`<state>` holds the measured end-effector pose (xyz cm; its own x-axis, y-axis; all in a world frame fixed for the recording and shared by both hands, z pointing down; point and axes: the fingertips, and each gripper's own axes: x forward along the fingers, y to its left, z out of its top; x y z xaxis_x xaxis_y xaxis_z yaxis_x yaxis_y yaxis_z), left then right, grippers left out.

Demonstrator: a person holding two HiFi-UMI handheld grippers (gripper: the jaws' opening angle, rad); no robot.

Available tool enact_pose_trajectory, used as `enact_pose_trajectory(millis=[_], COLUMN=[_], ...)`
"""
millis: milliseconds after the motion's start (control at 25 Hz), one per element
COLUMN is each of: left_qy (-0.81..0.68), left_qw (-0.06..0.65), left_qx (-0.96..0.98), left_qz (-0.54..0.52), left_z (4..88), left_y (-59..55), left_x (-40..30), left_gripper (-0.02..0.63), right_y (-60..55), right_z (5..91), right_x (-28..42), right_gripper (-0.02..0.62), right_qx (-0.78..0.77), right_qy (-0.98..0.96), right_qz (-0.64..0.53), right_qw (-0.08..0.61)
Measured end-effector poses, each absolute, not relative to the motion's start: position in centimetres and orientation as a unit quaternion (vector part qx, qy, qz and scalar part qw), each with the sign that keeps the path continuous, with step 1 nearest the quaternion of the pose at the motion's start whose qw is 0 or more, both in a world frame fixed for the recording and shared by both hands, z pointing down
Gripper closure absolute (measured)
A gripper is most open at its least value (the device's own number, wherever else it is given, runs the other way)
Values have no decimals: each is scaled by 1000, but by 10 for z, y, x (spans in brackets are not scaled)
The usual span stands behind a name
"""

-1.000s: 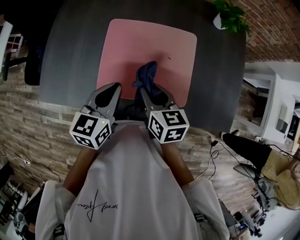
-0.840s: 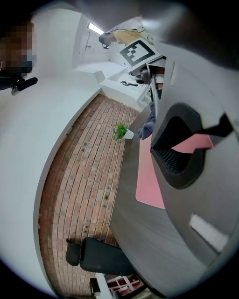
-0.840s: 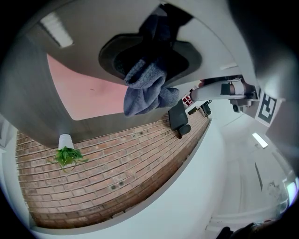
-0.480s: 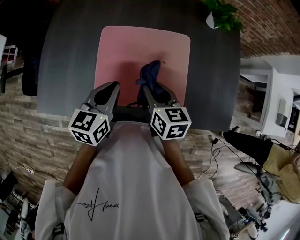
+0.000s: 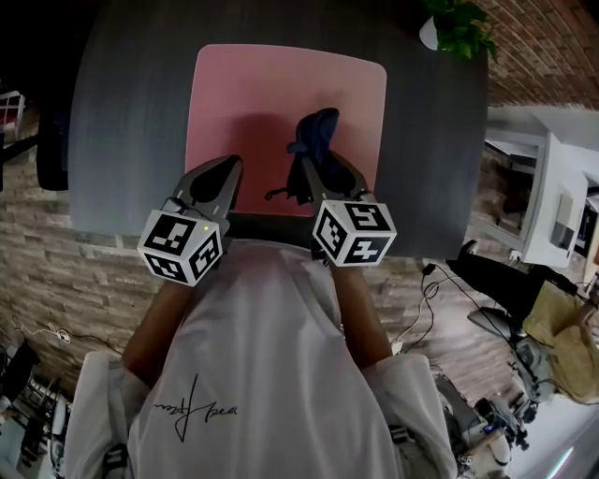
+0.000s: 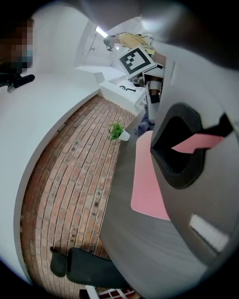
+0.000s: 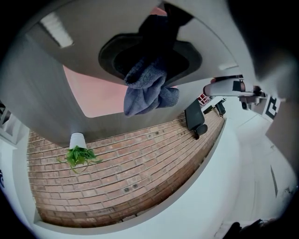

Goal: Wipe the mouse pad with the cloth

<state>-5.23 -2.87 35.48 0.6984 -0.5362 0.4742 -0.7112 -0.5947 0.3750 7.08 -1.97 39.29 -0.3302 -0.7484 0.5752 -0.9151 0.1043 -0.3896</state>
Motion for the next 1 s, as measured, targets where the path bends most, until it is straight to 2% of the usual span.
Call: enact_pose_trajectory(millis=[1000], left_qy=[-372], left_qw=[304], left_qx=[860], left_qz=[171], left_z=[376], left_y=[-53], left_x=[-53], left_gripper=[594], right_y=[-66], right_z=[429], right_x=[145], right_gripper=[468], right_qx=[598], right_qy=[-693], right_qz=[375], right_qw=[147])
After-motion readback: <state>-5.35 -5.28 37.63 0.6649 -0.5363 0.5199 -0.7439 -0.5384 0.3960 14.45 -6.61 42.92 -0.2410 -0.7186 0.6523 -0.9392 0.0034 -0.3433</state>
